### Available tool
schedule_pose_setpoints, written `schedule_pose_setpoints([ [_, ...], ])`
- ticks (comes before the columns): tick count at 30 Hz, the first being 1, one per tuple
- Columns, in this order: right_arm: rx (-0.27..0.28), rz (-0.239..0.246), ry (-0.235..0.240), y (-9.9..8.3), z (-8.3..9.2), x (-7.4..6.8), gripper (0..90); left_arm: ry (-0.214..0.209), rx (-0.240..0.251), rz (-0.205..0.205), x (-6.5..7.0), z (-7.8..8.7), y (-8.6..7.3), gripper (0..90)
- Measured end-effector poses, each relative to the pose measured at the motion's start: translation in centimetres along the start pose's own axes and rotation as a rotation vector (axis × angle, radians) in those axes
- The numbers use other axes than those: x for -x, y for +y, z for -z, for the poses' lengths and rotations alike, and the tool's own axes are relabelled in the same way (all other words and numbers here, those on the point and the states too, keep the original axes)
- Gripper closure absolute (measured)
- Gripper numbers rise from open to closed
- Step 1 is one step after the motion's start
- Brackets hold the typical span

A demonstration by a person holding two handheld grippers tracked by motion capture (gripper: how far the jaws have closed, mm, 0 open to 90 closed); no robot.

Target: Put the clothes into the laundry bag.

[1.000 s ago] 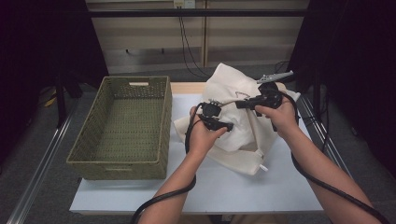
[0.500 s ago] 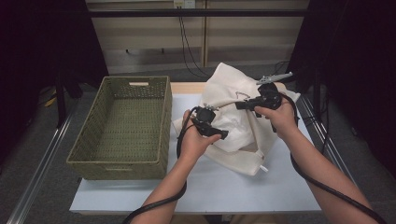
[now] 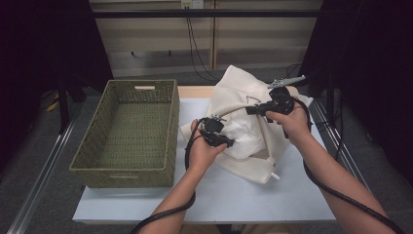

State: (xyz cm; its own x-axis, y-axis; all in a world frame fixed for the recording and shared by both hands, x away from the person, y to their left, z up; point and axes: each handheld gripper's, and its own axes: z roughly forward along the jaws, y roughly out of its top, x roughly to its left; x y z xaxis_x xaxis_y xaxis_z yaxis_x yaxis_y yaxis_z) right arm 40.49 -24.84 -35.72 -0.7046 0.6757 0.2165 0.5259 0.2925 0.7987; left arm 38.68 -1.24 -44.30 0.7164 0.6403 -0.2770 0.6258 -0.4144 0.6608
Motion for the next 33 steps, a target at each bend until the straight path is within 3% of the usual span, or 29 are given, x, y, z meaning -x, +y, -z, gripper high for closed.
schedule_pose_setpoints([
  [9,0.004,0.0,-0.001,-0.3,0.2,0.2,86.4,-0.009,0.061,0.015,0.5,-1.1,0.4,82.9],
  [13,0.007,-0.005,-0.002,-0.3,0.2,0.3,86.4,-0.01,0.072,0.01,0.7,-1.4,0.8,84.1],
  [20,0.007,-0.009,0.0,-0.5,0.6,0.4,86.5,-0.007,0.103,0.042,1.3,-2.5,1.7,85.7],
  [21,0.011,-0.012,-0.002,-0.5,0.6,0.4,86.4,-0.007,0.09,0.025,1.2,-2.6,1.8,85.8],
  [33,0.021,-0.023,0.01,-1.1,0.9,0.9,86.4,0.02,0.123,0.024,1.4,-3.7,2.7,86.2],
])
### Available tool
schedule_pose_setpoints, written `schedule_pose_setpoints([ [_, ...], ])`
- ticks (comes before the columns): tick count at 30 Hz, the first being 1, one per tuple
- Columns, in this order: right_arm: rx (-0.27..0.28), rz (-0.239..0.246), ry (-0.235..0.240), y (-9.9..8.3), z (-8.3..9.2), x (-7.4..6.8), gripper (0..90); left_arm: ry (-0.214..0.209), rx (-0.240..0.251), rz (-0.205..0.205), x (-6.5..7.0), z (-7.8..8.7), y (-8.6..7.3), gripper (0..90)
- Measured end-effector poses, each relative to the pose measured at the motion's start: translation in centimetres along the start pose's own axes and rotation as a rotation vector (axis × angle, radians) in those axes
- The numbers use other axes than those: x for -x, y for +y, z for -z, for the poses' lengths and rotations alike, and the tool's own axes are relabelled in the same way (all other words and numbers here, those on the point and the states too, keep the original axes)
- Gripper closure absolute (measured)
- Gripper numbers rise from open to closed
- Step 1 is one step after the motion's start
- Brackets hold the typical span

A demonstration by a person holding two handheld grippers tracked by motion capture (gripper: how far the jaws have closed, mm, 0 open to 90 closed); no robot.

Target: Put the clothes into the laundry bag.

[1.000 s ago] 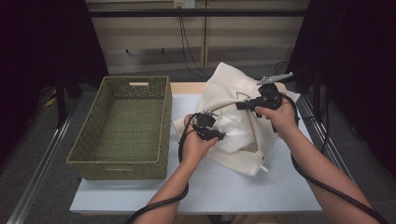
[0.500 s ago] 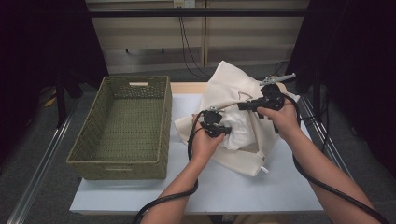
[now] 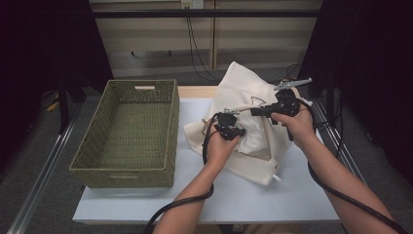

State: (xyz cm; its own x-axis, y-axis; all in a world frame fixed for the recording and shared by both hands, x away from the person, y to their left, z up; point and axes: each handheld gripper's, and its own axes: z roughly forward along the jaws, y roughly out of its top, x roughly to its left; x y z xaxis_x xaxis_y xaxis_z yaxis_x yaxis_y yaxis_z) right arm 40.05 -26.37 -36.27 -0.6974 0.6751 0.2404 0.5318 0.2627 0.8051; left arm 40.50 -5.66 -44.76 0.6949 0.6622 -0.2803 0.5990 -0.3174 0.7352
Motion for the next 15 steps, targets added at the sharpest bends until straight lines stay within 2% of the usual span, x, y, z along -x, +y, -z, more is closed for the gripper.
schedule_pose_setpoints([
  [15,0.006,-0.004,0.003,-0.2,0.4,0.1,86.5,0.029,0.051,0.015,-0.5,-1.1,1.1,86.4],
])
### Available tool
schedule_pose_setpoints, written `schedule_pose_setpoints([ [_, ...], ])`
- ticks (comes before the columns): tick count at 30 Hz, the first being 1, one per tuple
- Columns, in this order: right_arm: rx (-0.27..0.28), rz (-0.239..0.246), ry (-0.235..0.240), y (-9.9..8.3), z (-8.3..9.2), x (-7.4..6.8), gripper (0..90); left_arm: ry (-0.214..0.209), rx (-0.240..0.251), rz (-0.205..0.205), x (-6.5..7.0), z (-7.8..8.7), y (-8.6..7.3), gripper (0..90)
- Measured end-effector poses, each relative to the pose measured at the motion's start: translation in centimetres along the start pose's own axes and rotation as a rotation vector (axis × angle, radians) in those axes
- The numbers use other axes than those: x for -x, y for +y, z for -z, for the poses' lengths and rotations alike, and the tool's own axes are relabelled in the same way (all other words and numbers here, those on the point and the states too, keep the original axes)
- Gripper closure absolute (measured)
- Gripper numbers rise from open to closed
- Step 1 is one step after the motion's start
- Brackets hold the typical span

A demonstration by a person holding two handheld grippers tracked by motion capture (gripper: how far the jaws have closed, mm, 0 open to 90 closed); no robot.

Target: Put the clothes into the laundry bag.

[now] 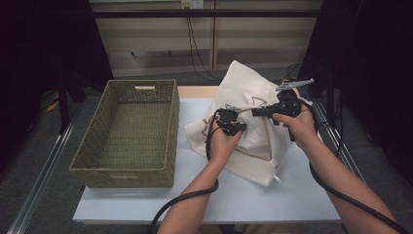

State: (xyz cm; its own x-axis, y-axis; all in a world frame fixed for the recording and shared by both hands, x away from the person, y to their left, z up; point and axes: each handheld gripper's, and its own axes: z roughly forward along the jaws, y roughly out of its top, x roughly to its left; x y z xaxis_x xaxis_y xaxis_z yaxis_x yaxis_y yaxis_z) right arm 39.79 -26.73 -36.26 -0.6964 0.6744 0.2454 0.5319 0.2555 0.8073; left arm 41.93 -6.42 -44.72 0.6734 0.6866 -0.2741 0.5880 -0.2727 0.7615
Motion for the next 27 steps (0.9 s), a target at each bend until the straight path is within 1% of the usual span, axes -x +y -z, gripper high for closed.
schedule_pose_setpoints([
  [1,0.002,-0.003,0.002,0.0,0.0,0.0,86.4,-0.001,0.006,0.013,0.0,-0.1,0.1,86.4],
  [2,0.002,-0.002,0.003,0.0,0.0,0.1,86.5,0.009,-0.007,0.001,-0.3,0.0,0.4,86.3],
  [3,0.002,-0.002,0.003,0.0,0.0,0.1,86.5,0.009,-0.007,0.001,-0.3,0.0,0.4,86.3],
  [4,-0.001,0.0,0.003,-0.1,-0.1,0.1,86.4,0.013,0.013,0.012,-0.5,-0.2,0.5,86.3],
  [5,0.0,-0.001,0.003,-0.1,-0.1,0.1,86.4,0.02,0.005,0.014,-0.6,-0.2,0.7,86.3],
  [6,0.0,0.002,0.004,-0.1,-0.2,0.1,86.4,0.021,0.003,0.008,-0.7,-0.2,0.7,86.3],
  [9,-0.001,-0.004,0.0,-0.2,-0.3,0.1,86.4,0.028,0.006,0.002,-1.0,-0.4,0.8,86.2],
  [10,-0.005,-0.004,-0.001,-0.2,-0.4,0.1,86.4,0.026,0.014,0.013,-1.1,-0.4,0.7,86.0],
  [11,-0.005,-0.003,-0.005,-0.2,-0.4,0.1,86.4,0.024,0.003,0.009,-1.3,-0.4,0.6,85.7],
  [12,-0.005,-0.002,-0.006,-0.2,-0.5,0.1,86.4,0.024,0.003,0.009,-1.3,-0.4,0.6,85.2],
  [13,-0.005,-0.002,-0.006,-0.2,-0.5,0.1,86.4,0.024,0.01,0.018,-1.2,-0.4,0.5,85.2],
  [15,-0.014,-0.014,-0.012,-0.3,-0.7,0.2,86.4,0.018,-0.013,0.013,-1.4,0.0,0.3,81.6],
  [17,-0.021,-0.012,-0.012,-0.4,-0.8,0.2,86.4,0.018,-0.01,0.019,-1.4,0.1,0.2,77.1],
  [18,-0.025,-0.009,-0.015,-0.5,-0.9,0.2,86.4,0.017,-0.021,0.029,-1.6,0.4,0.1,74.5],
  [19,-0.025,-0.009,-0.016,-0.5,-1.0,0.3,86.4,0.014,-0.016,0.043,-1.6,0.5,0.0,71.9],
  [20,-0.025,-0.009,-0.016,-0.5,-1.0,0.3,86.4,0.014,-0.016,0.043,-1.6,0.5,0.0,69.6],
  [21,-0.031,-0.008,-0.019,-0.6,-1.0,0.3,86.4,0.019,-0.038,0.025,-1.7,0.9,0.0,67.7],
  [22,-0.031,-0.009,-0.024,-0.6,-1.1,0.3,86.4,0.018,-0.038,0.014,-1.8,1.1,0.0,65.8],
  [23,-0.031,-0.009,-0.024,-0.6,-1.1,0.3,86.4,0.018,-0.038,0.014,-1.8,1.1,0.0,63.7],
  [24,-0.031,-0.013,-0.025,-0.6,-1.1,0.3,86.4,0.015,-0.041,0.01,-1.8,1.3,0.0,63.7],
  [25,-0.033,-0.009,-0.026,-0.6,-1.2,0.4,86.4,0.027,-0.05,0.005,-1.8,1.7,-0.1,59.5],
  [27,-0.032,-0.009,-0.028,-0.6,-1.2,0.4,86.4,0.022,-0.047,0.012,-1.8,1.9,-0.2,56.4],
])
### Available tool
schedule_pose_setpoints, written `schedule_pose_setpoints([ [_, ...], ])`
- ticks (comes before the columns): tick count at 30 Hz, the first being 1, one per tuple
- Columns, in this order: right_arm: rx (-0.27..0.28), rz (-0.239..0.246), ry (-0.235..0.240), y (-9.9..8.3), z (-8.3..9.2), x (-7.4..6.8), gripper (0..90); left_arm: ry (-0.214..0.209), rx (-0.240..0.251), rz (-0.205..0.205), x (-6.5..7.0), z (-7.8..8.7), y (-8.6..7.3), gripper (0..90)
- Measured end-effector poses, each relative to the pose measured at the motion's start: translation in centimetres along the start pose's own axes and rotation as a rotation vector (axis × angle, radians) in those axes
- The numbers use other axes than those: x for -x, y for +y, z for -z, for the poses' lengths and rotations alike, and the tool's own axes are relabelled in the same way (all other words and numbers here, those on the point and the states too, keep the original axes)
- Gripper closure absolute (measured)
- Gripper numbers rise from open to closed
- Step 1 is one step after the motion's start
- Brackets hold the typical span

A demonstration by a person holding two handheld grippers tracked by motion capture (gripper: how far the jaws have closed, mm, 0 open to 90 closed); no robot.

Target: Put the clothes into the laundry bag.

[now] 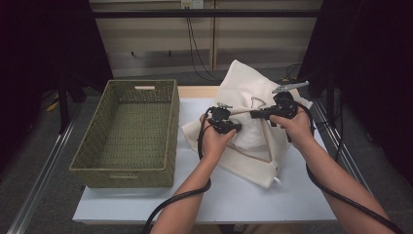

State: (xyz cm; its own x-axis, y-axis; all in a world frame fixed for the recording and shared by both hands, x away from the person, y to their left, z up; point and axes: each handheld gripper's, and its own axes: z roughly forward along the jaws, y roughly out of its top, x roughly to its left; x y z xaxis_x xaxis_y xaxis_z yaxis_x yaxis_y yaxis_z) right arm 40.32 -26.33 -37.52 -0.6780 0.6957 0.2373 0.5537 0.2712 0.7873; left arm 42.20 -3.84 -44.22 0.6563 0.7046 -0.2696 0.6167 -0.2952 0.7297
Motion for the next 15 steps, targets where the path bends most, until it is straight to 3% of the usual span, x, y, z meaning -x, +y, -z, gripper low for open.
schedule_pose_setpoints([
  [2,-0.003,0.003,-0.002,0.0,0.0,0.0,86.4,0.004,-0.011,-0.025,0.0,0.5,-0.2,54.4],
  [3,-0.001,0.001,-0.006,-0.1,0.0,0.1,86.4,0.002,0.017,-0.028,0.0,0.8,-0.4,51.1],
  [6,-0.001,0.0,-0.008,-0.1,0.0,0.1,86.4,0.002,0.025,-0.036,0.2,1.2,-0.6,45.6],
  [7,-0.003,0.002,-0.007,0.0,0.0,0.1,86.4,0.003,0.024,-0.055,0.2,1.4,-0.6,45.2],
  [10,-0.005,0.001,-0.009,0.0,0.0,0.1,86.4,-0.008,0.026,-0.104,0.5,1.8,-0.7,44.9],
  [12,-0.008,0.0,-0.019,0.0,0.1,0.2,86.4,-0.034,0.016,-0.104,0.8,2.0,-0.9,45.8],
  [14,-0.002,-0.004,-0.019,0.0,0.1,0.2,86.4,-0.034,0.018,-0.11,1.0,2.0,-0.9,46.0],
  [15,-0.001,0.001,-0.018,0.0,0.1,0.4,86.4,-0.043,0.016,-0.115,1.2,2.2,-1.0,50.1],
])
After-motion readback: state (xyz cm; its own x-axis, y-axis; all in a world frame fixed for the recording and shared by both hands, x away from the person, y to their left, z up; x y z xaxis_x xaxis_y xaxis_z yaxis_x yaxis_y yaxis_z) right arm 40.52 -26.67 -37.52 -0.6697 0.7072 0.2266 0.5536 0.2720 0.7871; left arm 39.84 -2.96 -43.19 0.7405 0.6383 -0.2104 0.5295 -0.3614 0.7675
